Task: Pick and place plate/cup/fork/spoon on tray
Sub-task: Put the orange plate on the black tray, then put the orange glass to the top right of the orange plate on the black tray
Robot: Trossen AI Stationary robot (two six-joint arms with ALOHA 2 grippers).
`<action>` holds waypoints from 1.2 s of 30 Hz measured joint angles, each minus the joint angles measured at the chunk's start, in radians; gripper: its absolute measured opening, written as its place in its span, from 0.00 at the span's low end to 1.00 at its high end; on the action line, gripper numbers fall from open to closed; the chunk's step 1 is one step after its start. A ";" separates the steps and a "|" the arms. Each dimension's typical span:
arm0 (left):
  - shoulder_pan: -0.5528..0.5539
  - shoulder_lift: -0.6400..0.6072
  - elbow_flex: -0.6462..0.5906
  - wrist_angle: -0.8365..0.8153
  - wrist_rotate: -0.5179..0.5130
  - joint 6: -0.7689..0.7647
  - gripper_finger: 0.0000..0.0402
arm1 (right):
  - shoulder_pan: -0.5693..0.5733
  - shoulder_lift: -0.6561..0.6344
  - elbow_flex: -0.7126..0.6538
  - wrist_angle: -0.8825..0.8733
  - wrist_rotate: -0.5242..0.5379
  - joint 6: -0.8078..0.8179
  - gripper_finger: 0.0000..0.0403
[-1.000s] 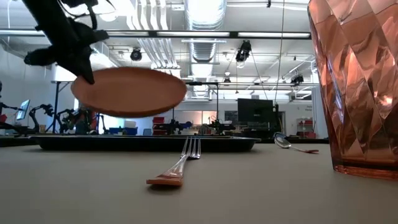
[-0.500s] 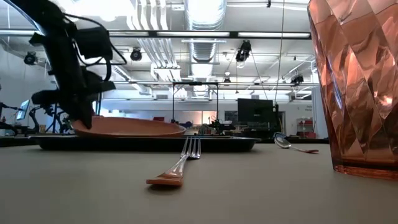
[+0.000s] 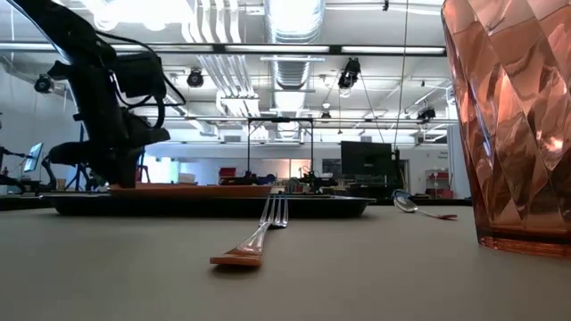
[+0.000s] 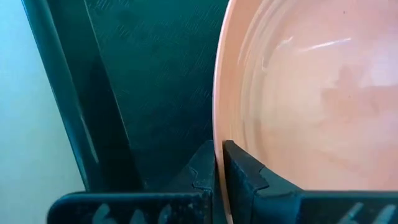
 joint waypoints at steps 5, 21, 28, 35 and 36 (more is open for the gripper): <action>0.004 0.005 0.000 -0.041 0.005 0.000 0.00 | 0.000 -0.001 0.000 -0.004 -0.002 0.000 0.40; 0.003 -0.013 0.010 -0.074 0.004 0.018 0.19 | 0.000 -0.001 0.000 -0.009 -0.001 -0.015 0.40; 0.003 -0.059 0.055 -0.061 0.004 0.038 0.36 | 0.000 -0.001 0.005 -0.007 -0.001 -0.015 0.40; 0.003 -0.134 0.061 -0.062 -0.004 0.086 0.43 | 0.000 -0.001 0.008 -0.008 -0.001 -0.015 0.40; 0.003 -0.147 0.061 -0.061 -0.004 0.086 0.43 | 0.000 -0.001 0.008 -0.007 -0.001 -0.015 0.40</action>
